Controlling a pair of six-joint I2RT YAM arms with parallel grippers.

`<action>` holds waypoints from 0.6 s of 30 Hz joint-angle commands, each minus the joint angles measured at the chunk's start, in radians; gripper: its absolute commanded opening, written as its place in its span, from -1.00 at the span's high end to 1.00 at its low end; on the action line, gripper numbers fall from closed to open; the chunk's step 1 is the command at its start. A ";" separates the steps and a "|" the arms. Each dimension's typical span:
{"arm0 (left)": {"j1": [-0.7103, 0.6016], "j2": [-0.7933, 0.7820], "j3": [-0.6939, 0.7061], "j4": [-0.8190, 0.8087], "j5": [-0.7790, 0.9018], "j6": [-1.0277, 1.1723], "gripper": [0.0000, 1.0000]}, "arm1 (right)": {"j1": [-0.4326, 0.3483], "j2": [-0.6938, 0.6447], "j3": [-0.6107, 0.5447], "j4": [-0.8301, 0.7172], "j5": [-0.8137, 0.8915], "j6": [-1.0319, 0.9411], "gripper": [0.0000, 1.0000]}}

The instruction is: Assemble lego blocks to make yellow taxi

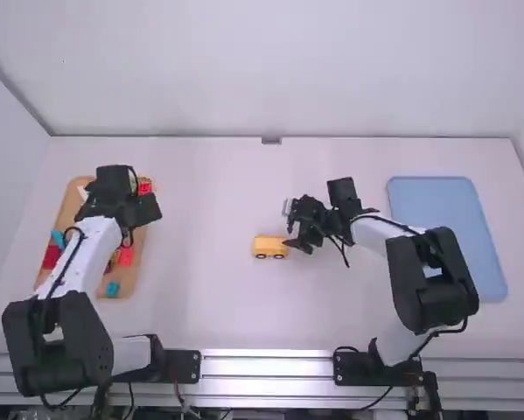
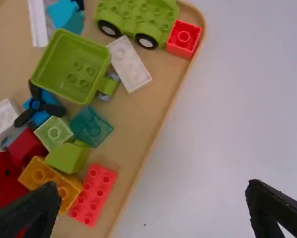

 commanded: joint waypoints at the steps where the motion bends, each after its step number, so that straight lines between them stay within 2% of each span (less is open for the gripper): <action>1: -0.005 -0.035 -0.019 -0.002 -0.062 -0.008 -0.97 | 0.000 -0.022 -0.002 0.013 -0.006 0.038 -0.96; 6: 0.026 -0.050 0.037 -0.108 -0.088 -0.203 -0.98 | 0.000 -0.022 -0.001 0.013 -0.006 0.042 -0.96; 11: 0.113 -0.036 0.117 -0.188 -0.016 -0.217 -0.98 | 0.000 -0.022 -0.001 0.016 -0.006 0.037 -0.96; 18: 0.243 0.071 0.299 -0.433 0.023 -0.295 -0.98 | 0.003 -0.022 -0.001 0.037 -0.006 0.041 -0.96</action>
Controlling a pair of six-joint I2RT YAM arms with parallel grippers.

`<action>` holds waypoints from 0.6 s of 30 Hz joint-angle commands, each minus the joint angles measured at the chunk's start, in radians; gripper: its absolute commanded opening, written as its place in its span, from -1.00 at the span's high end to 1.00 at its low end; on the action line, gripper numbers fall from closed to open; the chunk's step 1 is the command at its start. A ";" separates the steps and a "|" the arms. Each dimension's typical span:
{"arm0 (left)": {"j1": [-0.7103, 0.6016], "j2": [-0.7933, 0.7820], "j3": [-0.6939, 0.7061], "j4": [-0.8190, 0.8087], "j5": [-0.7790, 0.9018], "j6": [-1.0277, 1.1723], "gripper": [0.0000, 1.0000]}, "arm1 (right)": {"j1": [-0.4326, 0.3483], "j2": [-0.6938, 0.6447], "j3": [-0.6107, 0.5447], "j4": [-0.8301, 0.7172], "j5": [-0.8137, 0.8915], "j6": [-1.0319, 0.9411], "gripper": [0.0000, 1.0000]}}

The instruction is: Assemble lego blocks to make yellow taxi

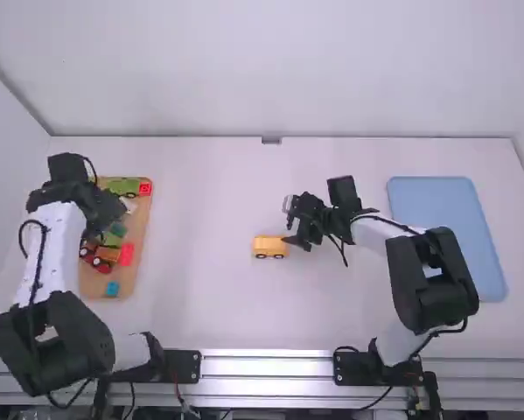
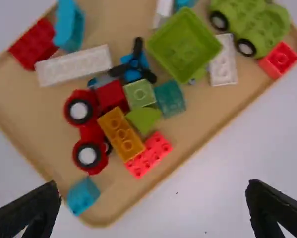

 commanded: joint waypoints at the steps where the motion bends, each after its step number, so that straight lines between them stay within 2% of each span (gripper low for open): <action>1: 0.042 0.060 0.058 -0.049 0.024 -0.043 -0.98 | 0.003 -0.021 -0.001 0.002 -0.007 0.005 -0.96; 5: 0.077 0.145 0.100 -0.062 0.102 0.018 -0.98 | 0.002 -0.021 -0.001 0.001 -0.007 0.005 -0.96; 11: 0.077 0.298 0.150 -0.086 0.094 0.024 -0.98 | 0.002 -0.021 -0.001 0.001 -0.008 0.005 -0.96; 18: 0.072 0.366 0.129 -0.007 0.118 0.024 -0.98 | 0.003 -0.021 -0.002 -0.002 -0.010 0.005 -0.96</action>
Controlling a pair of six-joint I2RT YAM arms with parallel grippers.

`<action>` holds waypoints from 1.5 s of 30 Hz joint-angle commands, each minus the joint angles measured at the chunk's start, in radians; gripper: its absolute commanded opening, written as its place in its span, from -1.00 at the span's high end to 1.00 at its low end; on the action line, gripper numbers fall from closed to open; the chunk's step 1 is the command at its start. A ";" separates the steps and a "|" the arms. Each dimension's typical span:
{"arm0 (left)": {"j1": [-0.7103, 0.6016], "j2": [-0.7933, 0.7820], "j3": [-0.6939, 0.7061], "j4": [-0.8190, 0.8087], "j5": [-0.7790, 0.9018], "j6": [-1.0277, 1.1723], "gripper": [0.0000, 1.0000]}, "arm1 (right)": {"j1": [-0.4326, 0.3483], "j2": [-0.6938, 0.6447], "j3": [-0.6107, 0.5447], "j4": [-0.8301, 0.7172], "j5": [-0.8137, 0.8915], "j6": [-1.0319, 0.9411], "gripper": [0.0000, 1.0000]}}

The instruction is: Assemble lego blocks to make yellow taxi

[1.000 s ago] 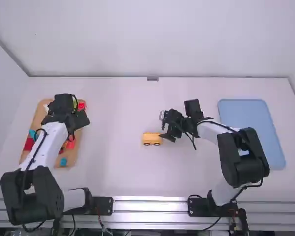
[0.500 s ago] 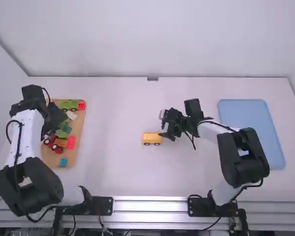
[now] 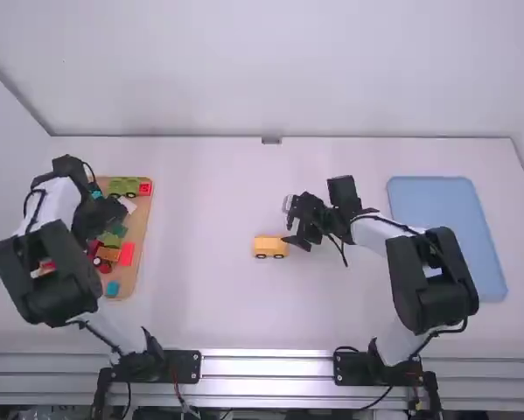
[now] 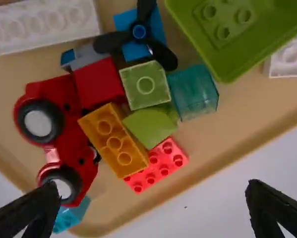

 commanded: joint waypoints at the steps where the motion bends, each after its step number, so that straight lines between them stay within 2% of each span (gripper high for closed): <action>1: -0.005 0.002 -0.011 0.010 0.011 0.008 -0.98 | 0.002 -0.021 -0.002 -0.004 -0.010 0.005 -0.96; 3: -0.005 0.002 -0.026 0.014 0.010 0.008 -0.98 | 0.002 -0.021 -0.002 -0.004 -0.010 0.005 -0.96; 4: -0.003 0.002 -0.035 0.017 0.010 0.006 -0.88 | 0.002 -0.021 -0.002 -0.003 -0.010 0.005 -0.96; 14: 0.005 0.002 -0.095 0.039 0.008 -0.064 -0.53 | 0.002 -0.021 -0.002 -0.007 -0.010 0.005 -0.96; 24: 0.013 0.002 -0.174 0.106 0.006 -0.108 -0.51 | 0.000 -0.021 -0.002 -0.004 -0.010 0.005 -0.96; 27: 0.014 0.002 -0.196 0.131 0.007 -0.116 -0.45 | 0.000 -0.021 -0.002 -0.004 -0.010 0.005 -0.96; 28: 0.014 0.002 -0.202 0.137 0.005 -0.116 -0.37 | 0.000 -0.021 -0.002 -0.004 -0.010 0.005 -0.96; 31: 0.013 0.002 -0.214 0.130 -0.070 -0.183 -0.29 | 0.000 -0.021 -0.002 -0.004 -0.010 0.005 -0.96; 34: 0.014 0.003 -0.214 0.109 -0.121 -0.220 -0.28 | 0.002 -0.021 -0.002 -0.004 -0.010 0.005 -0.96; 45: 0.014 0.004 -0.223 0.140 -0.121 -0.214 -0.28 | 0.000 -0.021 -0.002 -0.008 -0.010 0.005 -0.96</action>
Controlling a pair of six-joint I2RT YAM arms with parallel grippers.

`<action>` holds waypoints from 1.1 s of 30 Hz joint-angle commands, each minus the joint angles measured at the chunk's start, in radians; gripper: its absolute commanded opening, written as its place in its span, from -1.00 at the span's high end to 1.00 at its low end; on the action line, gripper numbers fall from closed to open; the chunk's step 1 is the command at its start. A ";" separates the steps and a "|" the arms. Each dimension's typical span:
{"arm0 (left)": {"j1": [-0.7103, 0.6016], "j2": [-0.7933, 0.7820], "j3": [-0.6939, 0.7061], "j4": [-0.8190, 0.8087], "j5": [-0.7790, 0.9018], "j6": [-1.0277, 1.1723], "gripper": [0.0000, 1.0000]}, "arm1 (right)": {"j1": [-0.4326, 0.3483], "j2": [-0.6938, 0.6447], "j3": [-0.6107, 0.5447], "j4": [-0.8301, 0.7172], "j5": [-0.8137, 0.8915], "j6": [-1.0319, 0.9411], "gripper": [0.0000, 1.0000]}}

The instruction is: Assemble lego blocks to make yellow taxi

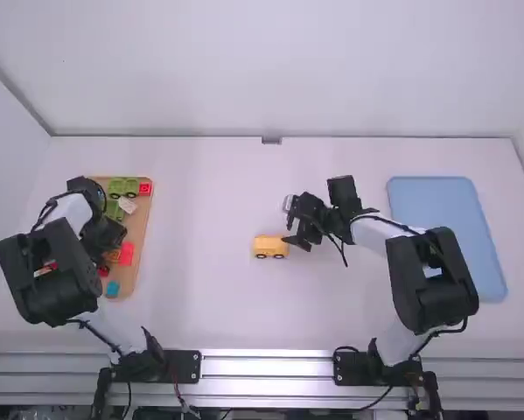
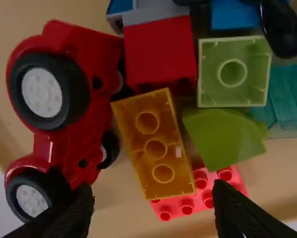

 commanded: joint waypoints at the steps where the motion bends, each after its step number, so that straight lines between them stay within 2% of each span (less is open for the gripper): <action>1: 0.010 0.003 -0.021 0.005 -0.014 -0.008 -0.28 | 0.000 -0.021 -0.002 -0.005 -0.010 0.003 -0.96; 19: 0.007 0.003 -0.153 0.212 -0.014 -0.011 -0.17 | 0.002 -0.021 -0.002 -0.008 -0.010 0.003 -0.96; 27: 0.008 0.003 -0.175 0.244 -0.014 -0.014 -0.16 | 0.002 -0.021 -0.002 -0.008 -0.010 0.003 -0.96; 33: 0.007 0.003 -0.175 0.255 -0.013 -0.015 0.01 | 0.002 -0.021 -0.002 -0.008 -0.010 0.004 -0.96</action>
